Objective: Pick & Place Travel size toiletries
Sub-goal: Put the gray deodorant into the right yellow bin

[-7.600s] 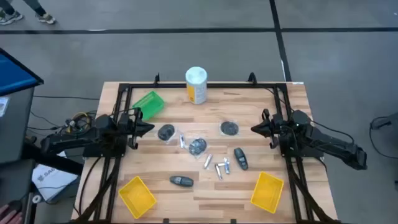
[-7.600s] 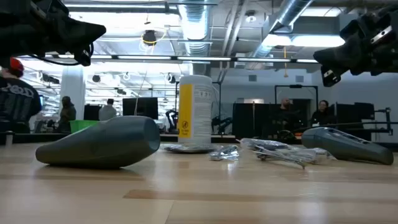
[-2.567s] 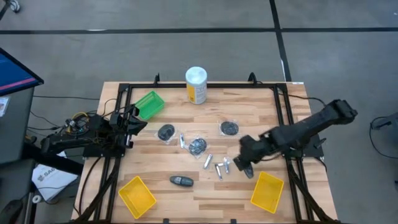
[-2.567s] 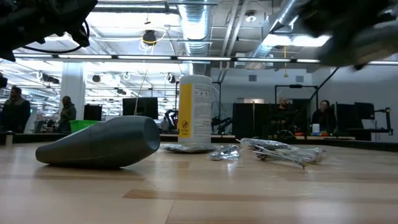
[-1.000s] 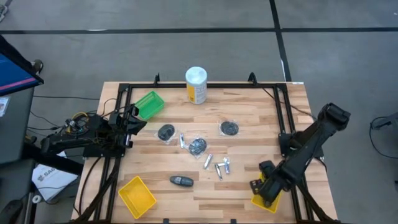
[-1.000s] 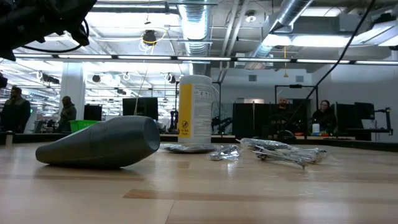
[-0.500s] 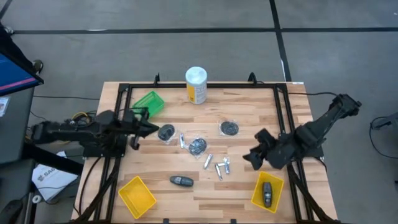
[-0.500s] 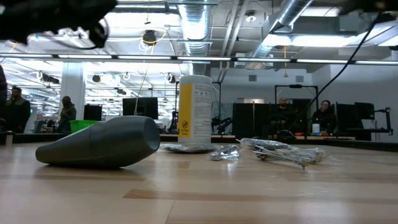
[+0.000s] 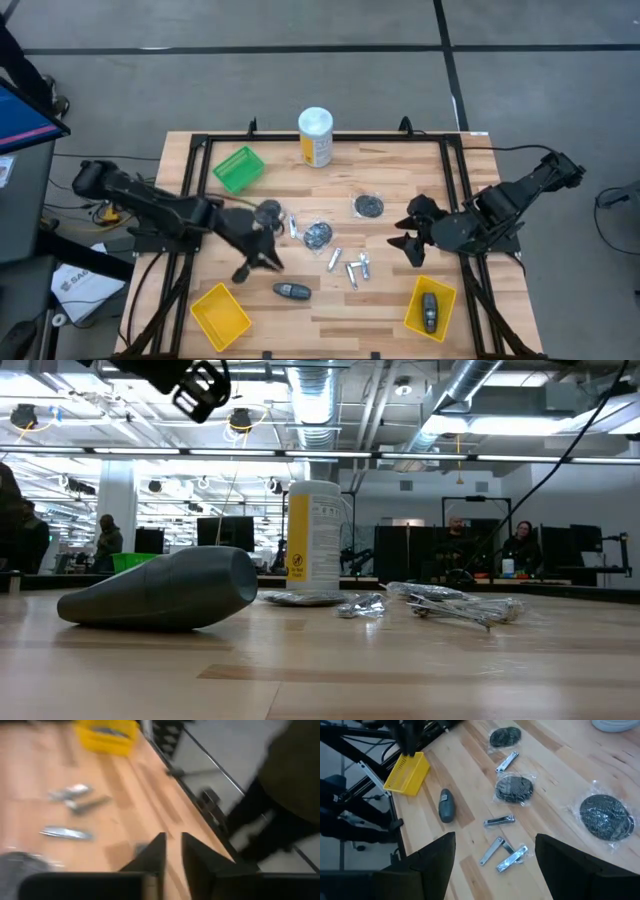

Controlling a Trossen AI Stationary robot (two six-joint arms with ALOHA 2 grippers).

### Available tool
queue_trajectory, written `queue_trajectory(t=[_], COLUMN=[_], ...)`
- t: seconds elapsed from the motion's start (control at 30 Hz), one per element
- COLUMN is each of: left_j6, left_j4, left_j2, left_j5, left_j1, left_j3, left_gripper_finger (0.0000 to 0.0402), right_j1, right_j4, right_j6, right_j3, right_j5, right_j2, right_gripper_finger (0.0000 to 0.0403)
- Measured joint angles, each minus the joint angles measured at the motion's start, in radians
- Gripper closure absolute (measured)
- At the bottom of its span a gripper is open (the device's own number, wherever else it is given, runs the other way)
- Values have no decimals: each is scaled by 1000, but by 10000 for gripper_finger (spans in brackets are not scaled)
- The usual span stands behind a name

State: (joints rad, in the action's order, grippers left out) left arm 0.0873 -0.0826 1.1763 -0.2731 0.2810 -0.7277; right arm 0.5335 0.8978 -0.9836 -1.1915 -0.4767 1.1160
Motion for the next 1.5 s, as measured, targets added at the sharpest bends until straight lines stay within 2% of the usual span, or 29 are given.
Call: queue_trajectory(t=[0.2,0.33,0.43,0.53,0.67,0.83,1.07,1.37,1.5], left_j6=[-7,-71,-81,-61,-53,-53,-49,14,14], left_j4=[8,11,25,35,69,83,121,153,173], left_j2=[107,182,240,290,341,400,470,544,562], left_j5=[-31,16,76,109,113,115,274,286,325], left_j1=[50,64,72,72,78,111,165,167,173], left_j3=[1,1,1,1,1,1,1,1,13], left_gripper_finger=[199,99,49,24,19,32,52,78,98], right_j1=[3,3,3,3,3,3,3,3,3], right_j4=[3,5,6,5,6,7,7,7,7], right_j6=[16,19,23,23,25,25,24,17,15], right_j3=[0,0,0,0,0,0,0,0,0], right_j5=[4,4,6,7,8,8,8,8,8], right_j2=[0,0,0,0,0,0,0,0,0], right_gripper_finger=[143,143,143,143,143,143,143,143,143])
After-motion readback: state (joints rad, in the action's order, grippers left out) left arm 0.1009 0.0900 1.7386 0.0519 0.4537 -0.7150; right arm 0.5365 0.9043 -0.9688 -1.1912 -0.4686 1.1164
